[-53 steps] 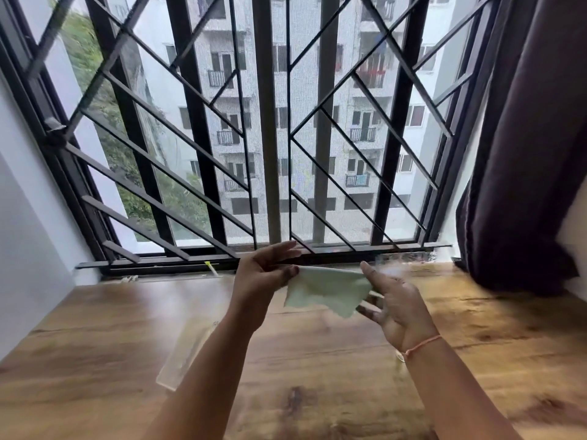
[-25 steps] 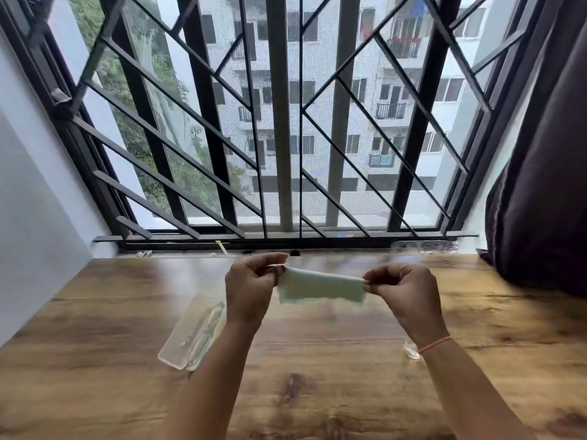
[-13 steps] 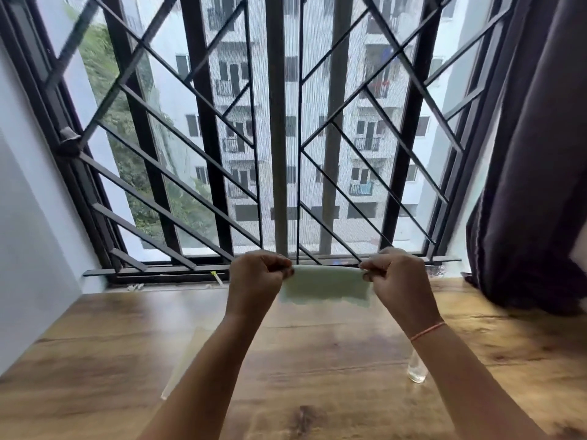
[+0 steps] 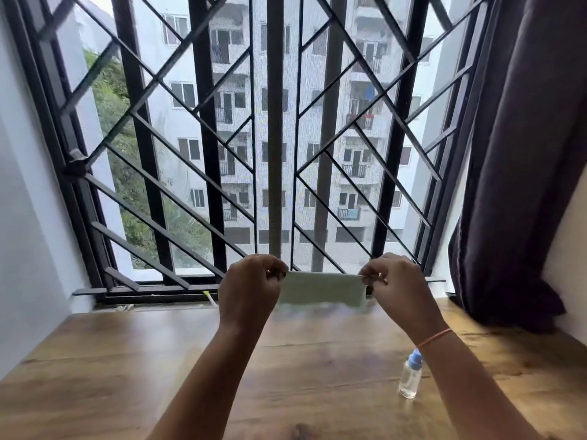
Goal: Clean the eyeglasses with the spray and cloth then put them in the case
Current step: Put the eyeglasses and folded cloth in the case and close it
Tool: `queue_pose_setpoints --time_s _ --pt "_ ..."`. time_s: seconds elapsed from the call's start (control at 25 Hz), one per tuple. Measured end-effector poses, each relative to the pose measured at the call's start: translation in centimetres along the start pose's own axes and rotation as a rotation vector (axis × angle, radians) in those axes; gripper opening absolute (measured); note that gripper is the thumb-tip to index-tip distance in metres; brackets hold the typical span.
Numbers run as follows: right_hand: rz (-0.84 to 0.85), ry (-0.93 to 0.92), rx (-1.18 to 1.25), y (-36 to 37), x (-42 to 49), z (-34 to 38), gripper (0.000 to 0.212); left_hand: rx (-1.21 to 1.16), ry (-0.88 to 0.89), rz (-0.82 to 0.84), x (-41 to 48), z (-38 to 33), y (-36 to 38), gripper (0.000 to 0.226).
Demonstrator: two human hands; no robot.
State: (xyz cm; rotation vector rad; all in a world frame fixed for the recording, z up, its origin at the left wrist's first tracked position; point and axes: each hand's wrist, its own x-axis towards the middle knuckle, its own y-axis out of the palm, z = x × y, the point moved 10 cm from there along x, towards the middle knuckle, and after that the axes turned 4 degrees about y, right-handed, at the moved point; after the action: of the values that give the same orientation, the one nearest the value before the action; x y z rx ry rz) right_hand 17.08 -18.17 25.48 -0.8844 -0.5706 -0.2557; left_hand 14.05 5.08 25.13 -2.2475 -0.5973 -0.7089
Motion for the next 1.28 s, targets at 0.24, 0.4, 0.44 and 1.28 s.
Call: queue_pose_setpoints --time_s 0.24,0.4,0.44,1.28 --pt "0.133 0.192 0.466 -0.7 -1.7 -1.3 0.028 -0.498 -0.162 0.141 -0.6 0.9 0.5 0.027" --pt "0.154 0.302 0.860 -0.8 -2.2 -2.3 0.021 -0.774 -0.224 0.180 -0.7 1.0 0.9 0.023" --pt "0.159 0.358 0.941 -0.2 -2.3 -2.7 0.018 -0.791 -0.252 0.179 -0.9 1.1 1.2 0.021" --pt "0.045 0.115 0.689 0.0 -6.2 5.6 0.041 -0.689 -0.215 0.058 -4.7 -3.8 1.5 0.005"
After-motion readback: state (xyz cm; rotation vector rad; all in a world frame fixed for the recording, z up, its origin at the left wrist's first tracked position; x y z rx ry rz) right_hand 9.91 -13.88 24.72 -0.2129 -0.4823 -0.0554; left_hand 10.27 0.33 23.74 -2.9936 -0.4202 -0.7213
